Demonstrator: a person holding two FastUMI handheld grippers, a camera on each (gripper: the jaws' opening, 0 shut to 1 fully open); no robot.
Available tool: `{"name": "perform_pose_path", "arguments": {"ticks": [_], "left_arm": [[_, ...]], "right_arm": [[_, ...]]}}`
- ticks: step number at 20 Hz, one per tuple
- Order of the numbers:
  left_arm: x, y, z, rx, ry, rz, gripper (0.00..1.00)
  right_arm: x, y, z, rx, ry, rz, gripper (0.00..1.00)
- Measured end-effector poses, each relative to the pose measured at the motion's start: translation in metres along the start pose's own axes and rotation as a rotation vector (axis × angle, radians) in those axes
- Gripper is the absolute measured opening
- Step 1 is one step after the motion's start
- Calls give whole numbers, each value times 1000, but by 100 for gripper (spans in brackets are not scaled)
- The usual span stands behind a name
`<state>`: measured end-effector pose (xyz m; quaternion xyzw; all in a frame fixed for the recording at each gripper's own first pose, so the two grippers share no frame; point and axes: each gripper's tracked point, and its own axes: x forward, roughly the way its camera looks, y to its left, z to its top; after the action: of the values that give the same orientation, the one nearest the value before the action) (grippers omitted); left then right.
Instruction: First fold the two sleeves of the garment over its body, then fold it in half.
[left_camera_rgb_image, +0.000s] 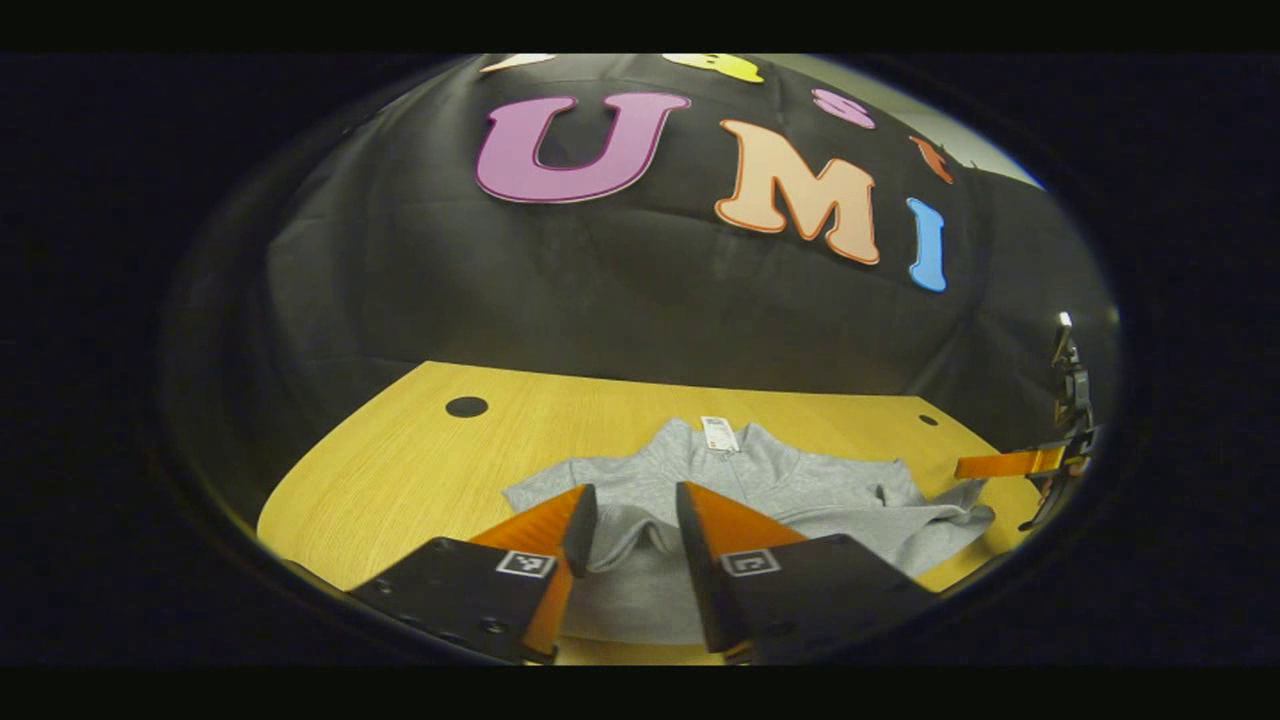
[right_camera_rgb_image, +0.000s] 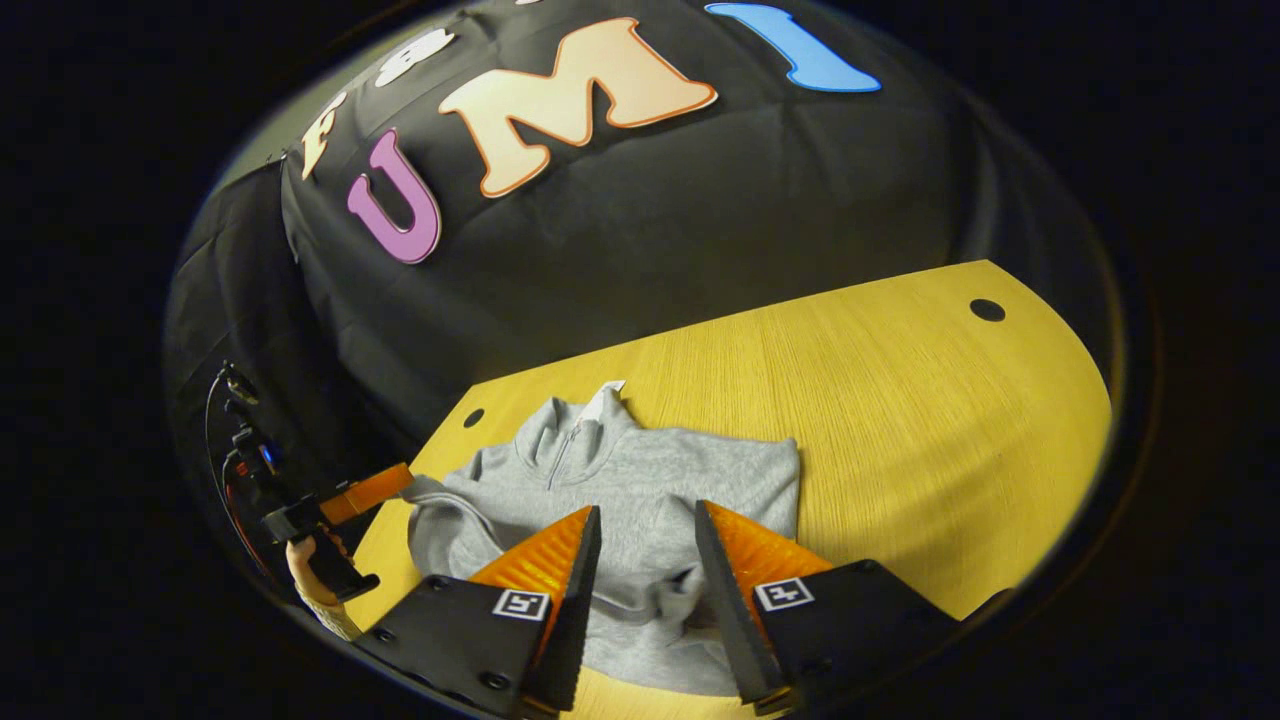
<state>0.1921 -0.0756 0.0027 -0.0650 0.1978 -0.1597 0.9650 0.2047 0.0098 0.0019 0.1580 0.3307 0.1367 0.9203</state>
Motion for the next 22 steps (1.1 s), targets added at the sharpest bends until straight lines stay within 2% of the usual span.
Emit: {"name": "perform_pose_path", "arguments": {"ticks": [3, 4, 5, 6, 8, 9, 10, 11, 12, 13, 14, 17, 22], "left_arm": [[2, 5, 6, 23, -24, 43, 98], [2, 6, 10, 20, -35, 47, 95], [0, 4, 13, 13, -45, 48, 94], [-2, 5, 15, 7, -56, 55, 94], [-7, 5, 22, -2, -82, 64, 94], [-13, 3, 27, -10, -96, 63, 94], [-18, 1, 31, -19, -113, 59, 94], [-26, -1, 36, -27, -129, 51, 96], [-33, -3, 40, -36, -149, 47, 95], [-40, -3, 46, -45, -174, 48, 92], [-48, -2, 50, -47, -201, 55, 95], [-76, 0, 53, -41, -265, 82, 95], [-119, -20, 47, -34, -339, 73, 94]], "right_arm": [[-1, -6, 7, -29, -45, -9, 62], [-2, -8, 9, -52, -58, -19, 62], [-5, -5, 10, -70, -73, -10, 53], [-7, -1, 11, -88, -86, -6, 74], [-14, 8, 17, -124, -122, 6, 98], [-16, 12, 17, -139, -140, 8, 92], [-21, 18, 21, -148, -162, 14, 98], [-29, 25, 23, -147, -186, 28, 93], [-38, 36, 26, -143, -215, 51, 98], [-46, 46, 29, -140, -250, 69, 98], [-55, 53, 30, -147, -283, 82, 98], [-88, 68, 31, -188, -391, 84, 98], [-132, 88, 9, -229, -487, 94, 98]]}}
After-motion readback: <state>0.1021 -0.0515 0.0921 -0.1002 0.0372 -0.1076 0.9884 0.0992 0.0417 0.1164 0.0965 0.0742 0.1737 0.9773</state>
